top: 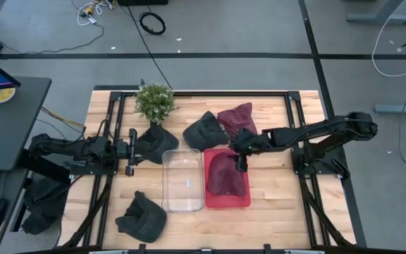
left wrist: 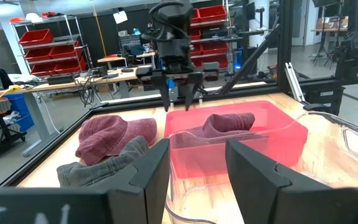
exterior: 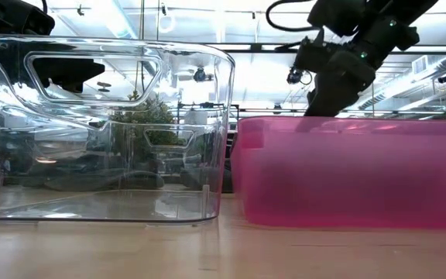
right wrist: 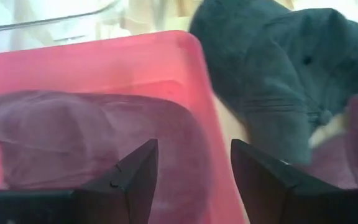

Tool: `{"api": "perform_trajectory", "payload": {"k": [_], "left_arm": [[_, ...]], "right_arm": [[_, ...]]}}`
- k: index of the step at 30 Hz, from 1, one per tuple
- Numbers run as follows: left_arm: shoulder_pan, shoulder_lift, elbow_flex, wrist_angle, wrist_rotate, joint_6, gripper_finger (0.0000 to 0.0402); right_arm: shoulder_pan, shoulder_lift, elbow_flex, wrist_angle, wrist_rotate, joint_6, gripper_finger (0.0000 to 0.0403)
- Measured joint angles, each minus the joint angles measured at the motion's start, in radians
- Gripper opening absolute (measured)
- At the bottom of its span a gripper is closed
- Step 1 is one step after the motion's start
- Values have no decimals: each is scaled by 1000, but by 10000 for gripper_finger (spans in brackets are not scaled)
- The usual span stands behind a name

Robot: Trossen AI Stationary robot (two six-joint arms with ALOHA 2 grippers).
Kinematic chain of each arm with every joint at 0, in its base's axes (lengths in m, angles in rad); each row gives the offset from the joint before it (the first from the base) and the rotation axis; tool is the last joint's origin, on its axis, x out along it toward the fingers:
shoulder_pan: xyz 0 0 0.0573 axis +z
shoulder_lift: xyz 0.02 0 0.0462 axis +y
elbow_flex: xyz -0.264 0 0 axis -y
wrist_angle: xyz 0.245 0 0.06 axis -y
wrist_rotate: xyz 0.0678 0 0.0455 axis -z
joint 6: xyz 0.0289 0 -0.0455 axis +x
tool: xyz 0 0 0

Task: Pick & Place hat
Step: Put the red cap into the red bin

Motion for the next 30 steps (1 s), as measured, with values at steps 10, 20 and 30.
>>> {"api": "perform_trajectory", "payload": {"k": [10,20,30], "left_arm": [[0,0,0,0,0,0,161],[0,0,0,0,0,0,161],[0,0,0,0,0,0,161]], "right_arm": [[-121,0,0,1,0,-143,198],[-330,0,0,1,-87,-318,198],[-515,0,0,-50,-181,-483,198]]}}
